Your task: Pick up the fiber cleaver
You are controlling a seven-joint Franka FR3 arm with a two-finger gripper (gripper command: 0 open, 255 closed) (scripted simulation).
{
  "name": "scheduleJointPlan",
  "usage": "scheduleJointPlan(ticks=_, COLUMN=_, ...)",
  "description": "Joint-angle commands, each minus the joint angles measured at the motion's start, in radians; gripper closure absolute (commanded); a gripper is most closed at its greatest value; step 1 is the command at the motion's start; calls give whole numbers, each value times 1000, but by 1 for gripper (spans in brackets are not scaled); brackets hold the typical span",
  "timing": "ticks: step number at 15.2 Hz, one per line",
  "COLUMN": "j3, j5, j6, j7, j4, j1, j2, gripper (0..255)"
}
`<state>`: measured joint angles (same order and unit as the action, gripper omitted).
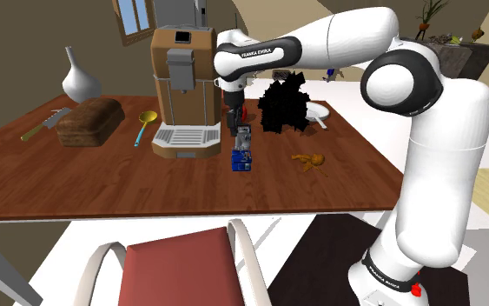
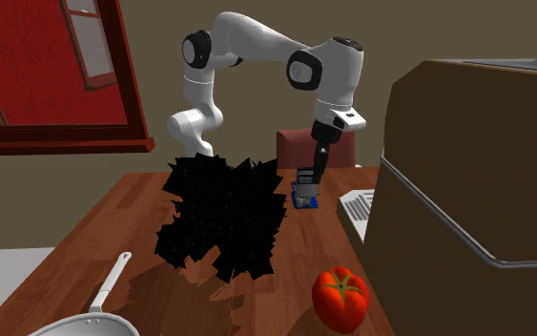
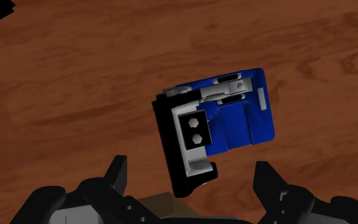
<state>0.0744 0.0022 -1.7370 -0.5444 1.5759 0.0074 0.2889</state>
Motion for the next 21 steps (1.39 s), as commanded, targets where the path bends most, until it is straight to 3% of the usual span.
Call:
scheduleJointPlan(ticks=1, j3=0, j5=0, j6=-6, j7=0, j4=5, j1=0, j2=0, gripper=255)
scheduleJointPlan(ticks=10, j3=0, j5=0, j6=-5, j7=0, j4=6, j1=0, j2=-2, gripper=255)
scheduleJointPlan(ticks=21, j3=1, j5=0, j6=142, j7=-2, j4=-138, j1=-1, j2=-4, gripper=255)
